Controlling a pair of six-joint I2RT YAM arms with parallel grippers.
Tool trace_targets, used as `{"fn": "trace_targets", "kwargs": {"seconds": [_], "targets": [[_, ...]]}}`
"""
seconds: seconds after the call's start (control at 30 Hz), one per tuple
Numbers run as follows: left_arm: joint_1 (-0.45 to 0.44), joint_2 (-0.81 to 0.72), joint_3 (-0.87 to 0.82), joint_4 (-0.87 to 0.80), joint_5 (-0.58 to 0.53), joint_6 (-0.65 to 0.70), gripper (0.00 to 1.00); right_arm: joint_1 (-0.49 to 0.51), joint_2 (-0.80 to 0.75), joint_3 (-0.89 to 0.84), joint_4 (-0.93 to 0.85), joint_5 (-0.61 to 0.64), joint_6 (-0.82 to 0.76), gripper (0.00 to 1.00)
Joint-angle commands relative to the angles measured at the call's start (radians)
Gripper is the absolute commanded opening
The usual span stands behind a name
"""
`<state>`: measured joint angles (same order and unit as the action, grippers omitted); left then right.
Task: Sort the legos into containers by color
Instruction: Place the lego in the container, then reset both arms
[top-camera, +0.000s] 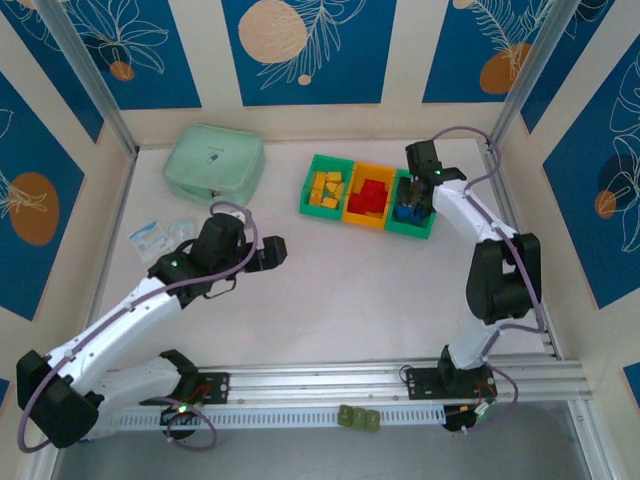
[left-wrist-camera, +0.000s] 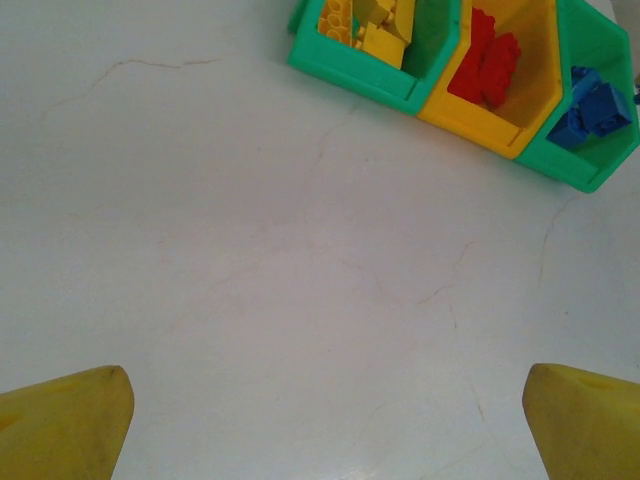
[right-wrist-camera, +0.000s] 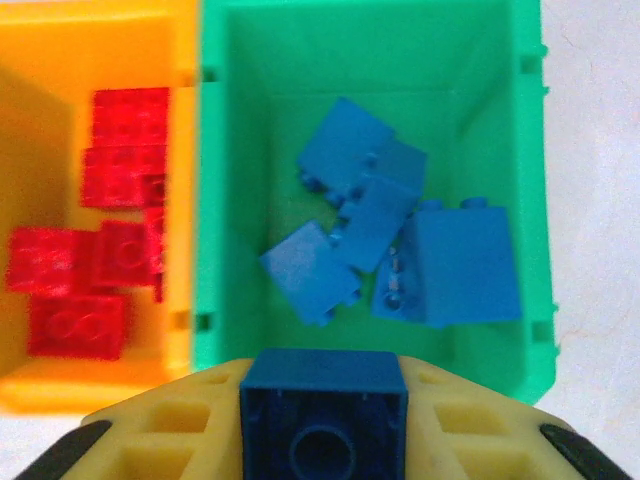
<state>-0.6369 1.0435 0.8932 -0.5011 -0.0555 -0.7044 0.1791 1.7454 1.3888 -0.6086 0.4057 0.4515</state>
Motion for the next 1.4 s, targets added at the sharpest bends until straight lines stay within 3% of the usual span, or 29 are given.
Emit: {"fn": "trace_targets", "kwargs": {"seconds": [0.0,0.13,0.3,0.47,0.63,0.8,0.93,1.1,1.17,1.27,1.37], "targets": [[0.016,0.011,0.029,0.061,0.037,0.013,0.99,-0.013,0.045,0.050,0.019,-0.043,-0.034,0.42],[0.025,0.028,0.039,0.064,0.037,0.019,0.99,-0.030,0.064,0.087,0.021,-0.080,-0.049,0.54],[0.050,0.045,0.048,0.087,0.028,0.026,0.99,-0.033,-0.019,0.061,0.047,-0.075,-0.064,0.69],[0.149,0.107,0.115,0.061,-0.036,0.118,0.99,-0.050,-0.164,-0.090,0.124,-0.007,-0.063,0.98],[0.264,0.106,0.006,0.226,-0.257,0.278,0.99,-0.065,-0.304,-0.382,0.334,0.082,-0.120,0.99],[0.415,0.110,-0.146,0.375,-0.346,0.391,0.99,-0.071,-0.417,-0.687,0.669,0.174,-0.240,0.99],[0.432,0.121,-0.312,0.645,-0.448,0.572,0.99,-0.133,-0.447,-0.883,0.959,0.019,-0.287,0.99],[0.469,0.144,-0.469,0.943,-0.352,0.670,0.99,-0.179,-0.450,-1.009,1.250,-0.218,-0.347,0.99],[0.480,0.192,-0.533,1.112,-0.268,0.695,0.99,-0.222,-0.420,-1.018,1.311,-0.298,-0.306,0.99],[0.488,0.300,-0.599,1.374,-0.236,0.727,0.99,-0.251,-0.327,-1.005,1.394,-0.428,-0.301,0.99],[0.494,0.340,-0.569,1.370,-0.191,0.765,0.99,-0.166,-0.216,-1.017,1.524,-0.356,-0.381,0.99]]}}
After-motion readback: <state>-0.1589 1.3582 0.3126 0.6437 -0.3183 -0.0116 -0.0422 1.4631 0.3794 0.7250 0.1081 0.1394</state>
